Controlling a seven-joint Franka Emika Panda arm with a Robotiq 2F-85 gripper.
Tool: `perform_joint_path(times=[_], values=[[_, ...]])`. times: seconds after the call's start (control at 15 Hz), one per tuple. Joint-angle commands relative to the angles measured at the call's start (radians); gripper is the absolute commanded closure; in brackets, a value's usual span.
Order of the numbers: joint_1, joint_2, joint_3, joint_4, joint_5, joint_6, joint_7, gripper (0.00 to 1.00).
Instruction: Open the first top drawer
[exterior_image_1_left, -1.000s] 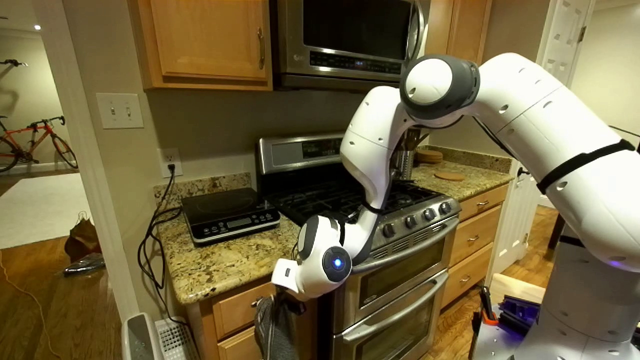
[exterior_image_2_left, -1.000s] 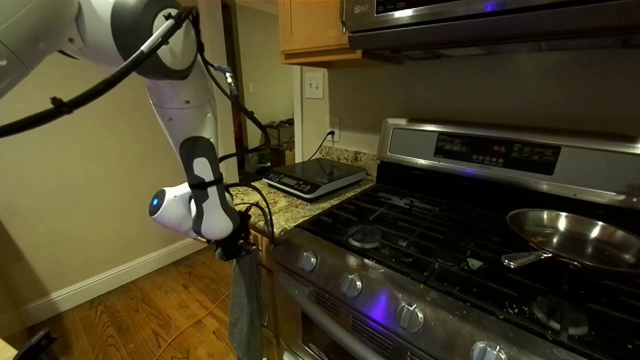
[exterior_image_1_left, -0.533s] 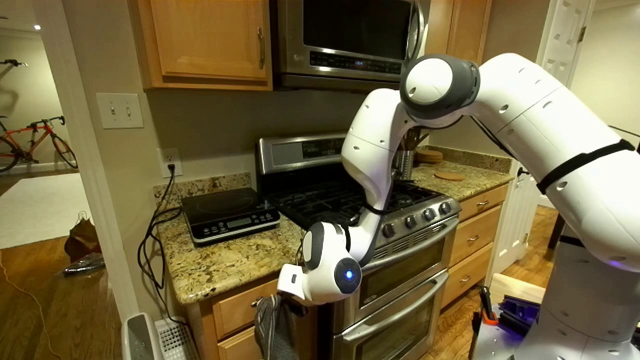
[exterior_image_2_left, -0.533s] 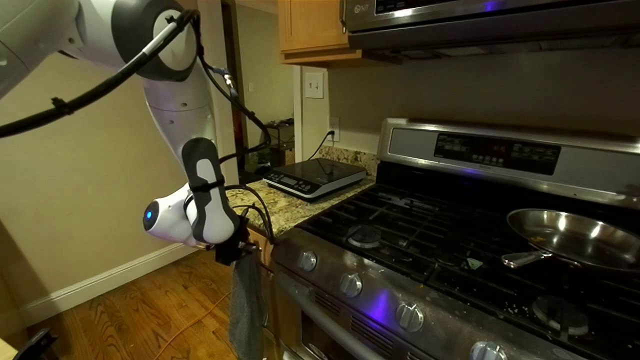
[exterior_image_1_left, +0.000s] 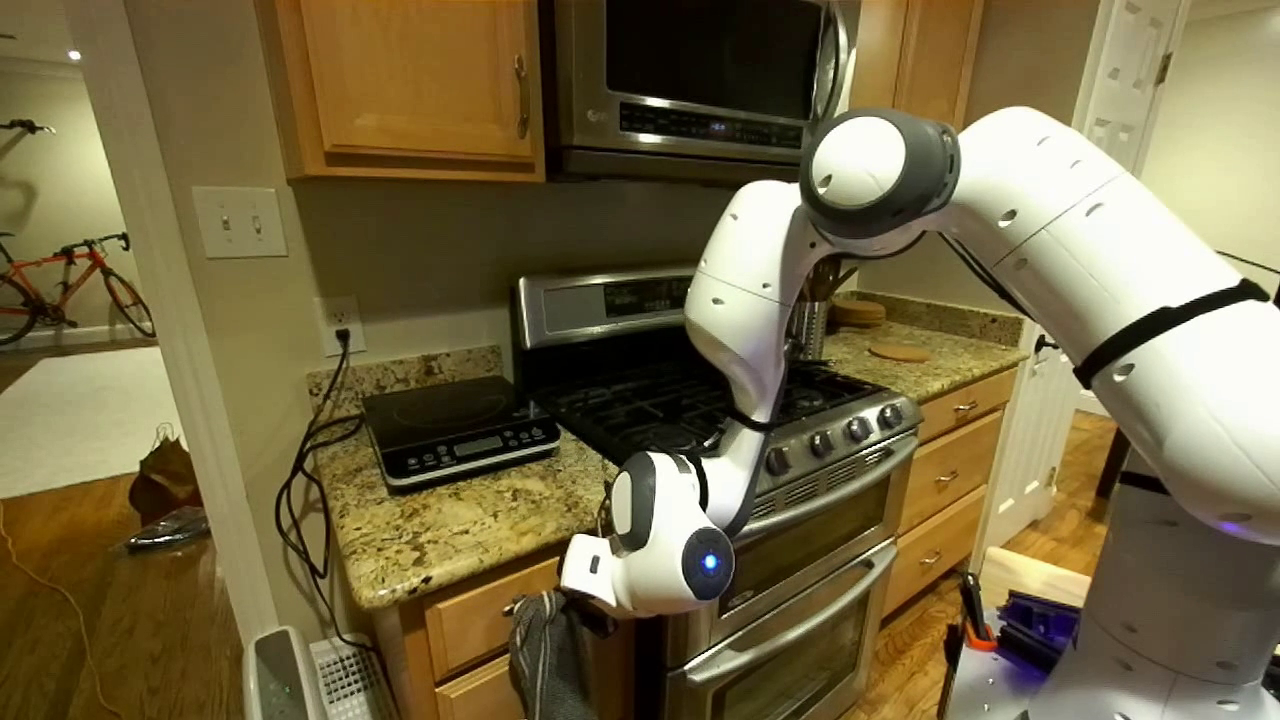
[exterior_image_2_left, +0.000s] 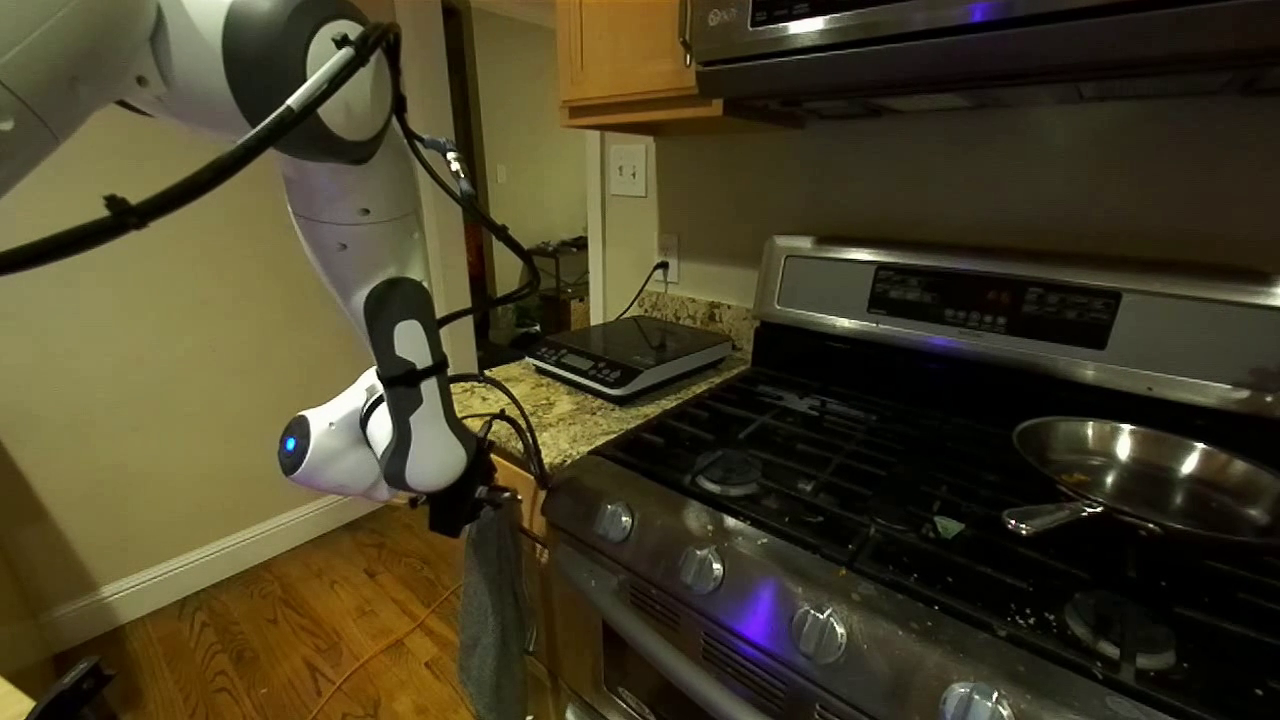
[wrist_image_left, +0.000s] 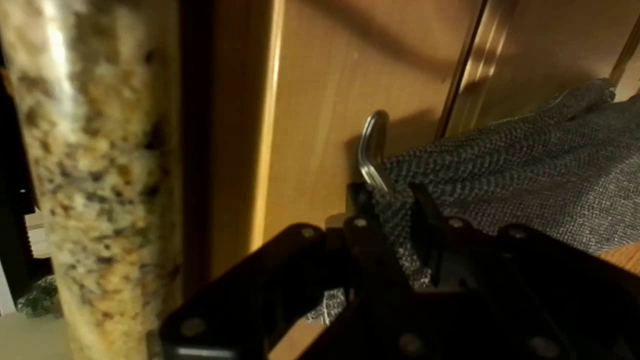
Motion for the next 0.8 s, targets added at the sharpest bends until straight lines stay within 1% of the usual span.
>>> perform_joint_path(times=[0.0,0.47,0.73], values=[[0.030,-0.026,0.038,-0.112,0.002,-0.005,0.035,0.94],[0.033,-0.049,0.056,-0.163,0.002,-0.024,0.044,0.94],[0.035,-0.061,0.067,-0.199,0.001,-0.063,0.065,0.94]])
